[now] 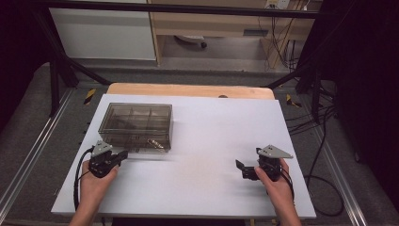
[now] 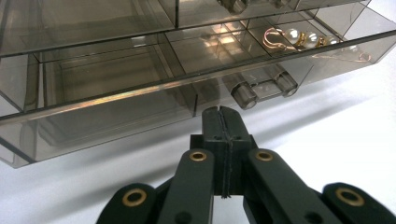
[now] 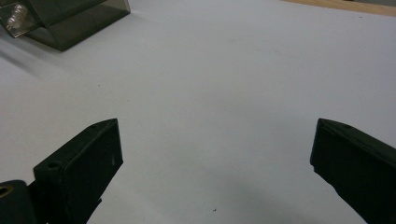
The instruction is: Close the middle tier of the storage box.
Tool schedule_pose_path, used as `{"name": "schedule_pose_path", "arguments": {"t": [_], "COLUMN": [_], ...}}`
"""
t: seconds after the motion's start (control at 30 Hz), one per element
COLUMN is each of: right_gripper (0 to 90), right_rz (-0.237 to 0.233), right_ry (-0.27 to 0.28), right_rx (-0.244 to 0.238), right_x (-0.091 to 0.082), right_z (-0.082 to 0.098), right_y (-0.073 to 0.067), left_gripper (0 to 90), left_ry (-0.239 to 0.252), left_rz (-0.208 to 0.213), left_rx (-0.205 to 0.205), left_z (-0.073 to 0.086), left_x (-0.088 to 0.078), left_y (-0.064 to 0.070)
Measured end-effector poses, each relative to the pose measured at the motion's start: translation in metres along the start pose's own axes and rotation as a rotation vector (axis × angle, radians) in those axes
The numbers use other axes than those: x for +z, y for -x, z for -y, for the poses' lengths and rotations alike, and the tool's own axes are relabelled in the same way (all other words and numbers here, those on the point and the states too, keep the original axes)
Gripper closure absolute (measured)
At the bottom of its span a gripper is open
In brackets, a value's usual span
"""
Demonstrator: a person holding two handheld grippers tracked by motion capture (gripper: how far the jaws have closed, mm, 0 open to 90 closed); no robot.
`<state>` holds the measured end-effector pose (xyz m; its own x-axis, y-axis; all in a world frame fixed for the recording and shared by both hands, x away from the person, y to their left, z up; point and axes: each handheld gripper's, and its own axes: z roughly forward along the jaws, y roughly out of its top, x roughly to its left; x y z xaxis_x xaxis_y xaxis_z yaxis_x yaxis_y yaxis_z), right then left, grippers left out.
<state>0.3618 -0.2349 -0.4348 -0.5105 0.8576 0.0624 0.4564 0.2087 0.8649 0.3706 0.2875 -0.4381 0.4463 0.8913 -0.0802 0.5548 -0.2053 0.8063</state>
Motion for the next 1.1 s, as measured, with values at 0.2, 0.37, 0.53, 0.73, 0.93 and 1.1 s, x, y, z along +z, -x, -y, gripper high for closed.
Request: {"name": "schedule_pose_path", "arguments": {"t": [0.2, 0.37, 0.53, 0.73, 0.93, 1.1], "right_gripper": [2.7, 2.8, 2.8, 3.0, 3.1, 3.1], "right_rz": [0.004, 0.008, 0.006, 0.003, 0.003, 0.005], "right_ry": [0.000, -0.004, -0.007, -0.003, 0.002, 0.002], "right_rx": [-0.001, 0.005, -0.002, 0.000, 0.007, 0.005], "right_x": [0.000, 0.001, 0.002, 0.001, 0.000, -0.001], "right_z": [0.000, 0.001, 0.002, 0.001, 0.001, 0.001], "right_y": [-0.002, -0.001, 0.000, 0.000, 0.001, 0.000], "left_gripper": [90.0, 90.0, 90.0, 90.0, 90.0, 90.0], "left_ry": [0.011, 0.014, 0.015, 0.018, 0.005, -0.006], "left_rz": [-0.004, -0.007, -0.010, -0.010, -0.011, -0.002], "left_rx": [-0.007, -0.012, -0.013, -0.015, 0.000, 0.010], "left_z": [0.000, 0.000, 0.000, -0.001, -0.007, -0.011], "left_x": [-0.002, -0.002, -0.002, -0.001, -0.003, -0.005], "left_y": [-0.003, -0.005, -0.005, -0.006, -0.010, -0.006]}}
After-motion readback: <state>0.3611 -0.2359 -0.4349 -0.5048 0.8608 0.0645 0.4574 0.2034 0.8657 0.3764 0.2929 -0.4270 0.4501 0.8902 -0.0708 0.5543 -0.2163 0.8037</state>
